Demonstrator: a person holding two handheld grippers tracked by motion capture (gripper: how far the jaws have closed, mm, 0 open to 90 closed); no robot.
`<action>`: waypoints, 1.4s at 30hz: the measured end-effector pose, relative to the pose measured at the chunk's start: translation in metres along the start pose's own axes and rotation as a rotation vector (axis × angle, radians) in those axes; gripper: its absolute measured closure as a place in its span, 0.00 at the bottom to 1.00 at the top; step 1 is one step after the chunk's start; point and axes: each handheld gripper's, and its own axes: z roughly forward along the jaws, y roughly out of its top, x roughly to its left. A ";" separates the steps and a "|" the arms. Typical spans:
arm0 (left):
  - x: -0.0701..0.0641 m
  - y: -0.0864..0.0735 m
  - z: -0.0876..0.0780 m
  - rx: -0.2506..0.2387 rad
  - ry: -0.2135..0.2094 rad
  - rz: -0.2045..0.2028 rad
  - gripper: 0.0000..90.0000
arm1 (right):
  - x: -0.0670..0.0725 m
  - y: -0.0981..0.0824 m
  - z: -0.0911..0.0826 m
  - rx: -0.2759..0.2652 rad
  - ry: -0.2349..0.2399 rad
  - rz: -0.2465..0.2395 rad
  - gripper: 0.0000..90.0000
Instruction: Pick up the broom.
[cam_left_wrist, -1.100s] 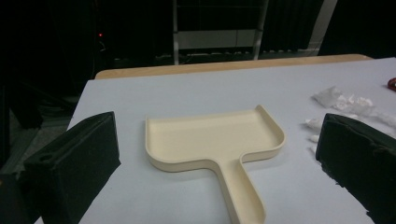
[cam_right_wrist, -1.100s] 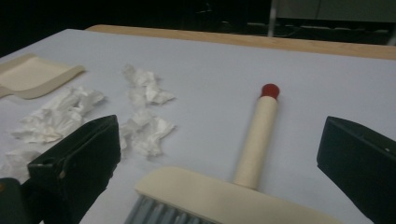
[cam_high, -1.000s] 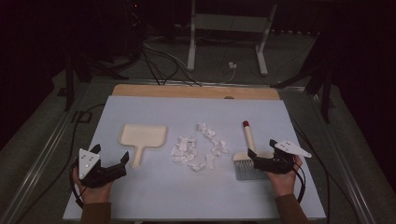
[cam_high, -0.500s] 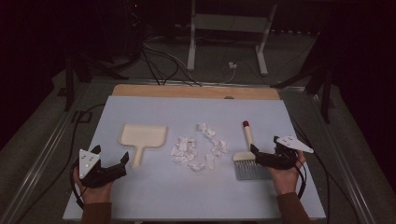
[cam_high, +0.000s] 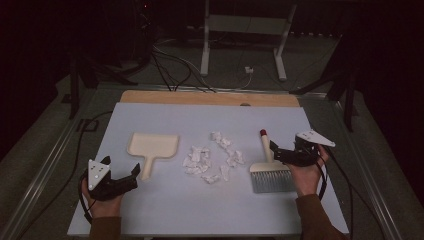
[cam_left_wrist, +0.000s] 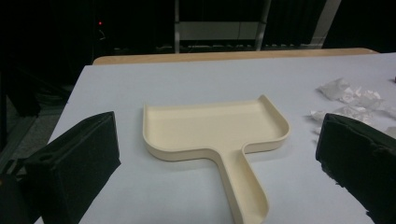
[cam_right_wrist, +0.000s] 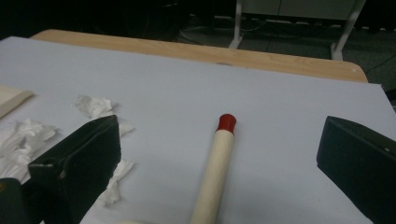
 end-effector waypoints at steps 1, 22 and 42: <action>0.000 0.000 0.000 0.000 0.000 -0.001 0.00 | 0.000 0.005 0.005 0.008 -0.003 -0.008 0.00; 0.000 -0.001 0.002 0.008 -0.003 -0.007 0.01 | -0.009 0.019 0.076 0.224 -0.052 -0.006 0.00; -0.001 -0.002 0.003 0.011 -0.013 -0.009 0.00 | -0.012 0.023 0.120 0.365 -0.067 0.033 0.01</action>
